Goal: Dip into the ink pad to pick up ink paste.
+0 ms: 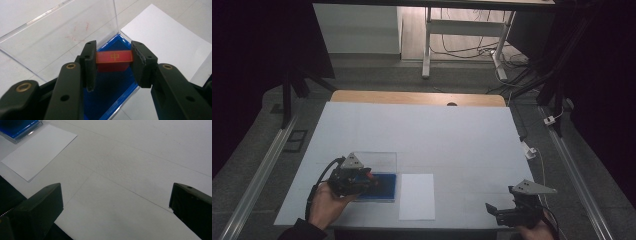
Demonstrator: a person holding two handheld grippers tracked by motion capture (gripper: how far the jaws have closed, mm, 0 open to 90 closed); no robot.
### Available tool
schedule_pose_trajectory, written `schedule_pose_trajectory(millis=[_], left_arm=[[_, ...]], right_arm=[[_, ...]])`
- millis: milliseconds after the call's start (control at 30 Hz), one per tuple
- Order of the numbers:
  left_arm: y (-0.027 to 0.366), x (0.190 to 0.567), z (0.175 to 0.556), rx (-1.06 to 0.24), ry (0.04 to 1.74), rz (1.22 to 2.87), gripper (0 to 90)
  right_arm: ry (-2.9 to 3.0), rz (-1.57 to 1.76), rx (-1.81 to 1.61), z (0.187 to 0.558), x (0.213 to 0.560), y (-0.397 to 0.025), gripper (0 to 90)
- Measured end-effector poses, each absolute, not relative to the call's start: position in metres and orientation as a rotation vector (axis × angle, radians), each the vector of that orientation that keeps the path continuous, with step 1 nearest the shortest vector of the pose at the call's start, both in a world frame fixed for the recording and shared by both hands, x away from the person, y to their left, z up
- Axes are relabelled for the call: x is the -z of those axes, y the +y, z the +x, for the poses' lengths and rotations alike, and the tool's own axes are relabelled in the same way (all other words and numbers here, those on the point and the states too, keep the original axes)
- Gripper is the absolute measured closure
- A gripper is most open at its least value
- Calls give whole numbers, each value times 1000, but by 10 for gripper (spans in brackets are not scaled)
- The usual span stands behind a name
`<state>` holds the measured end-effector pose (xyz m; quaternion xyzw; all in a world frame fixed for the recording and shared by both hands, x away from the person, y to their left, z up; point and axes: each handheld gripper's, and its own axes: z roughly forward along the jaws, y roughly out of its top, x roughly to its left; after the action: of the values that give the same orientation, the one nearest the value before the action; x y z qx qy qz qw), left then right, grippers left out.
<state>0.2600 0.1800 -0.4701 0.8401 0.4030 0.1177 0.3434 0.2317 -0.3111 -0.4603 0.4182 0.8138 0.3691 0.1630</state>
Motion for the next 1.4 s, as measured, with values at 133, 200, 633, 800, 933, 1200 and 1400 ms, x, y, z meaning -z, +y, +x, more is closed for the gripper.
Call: schedule_pose_trajectory(millis=[133,200,633,800,933,1200,1400], left_arm=[[181,474,263,-270,1069,2191,582],[181,475,263,-264,1074,2192,581],[172,486,266,-290,1078,2275,582],[175,488,267,-298,1104,2278,583],[173,490,267,-302,1101,2302,583],[173,492,266,-311,1070,2315,587],[170,492,263,-350,1046,2337,589]], right_arm=[[2313,1200,-1059,231,460,-312,0],[2316,1199,-1057,231,460,-311,0],[2319,1199,-1052,232,460,-311,0],[2318,1196,-1055,231,460,-311,0],[2318,1195,-1055,231,460,-311,0],[2320,1192,-1055,231,460,-311,0],[2322,1191,-1053,231,460,-311,0]])
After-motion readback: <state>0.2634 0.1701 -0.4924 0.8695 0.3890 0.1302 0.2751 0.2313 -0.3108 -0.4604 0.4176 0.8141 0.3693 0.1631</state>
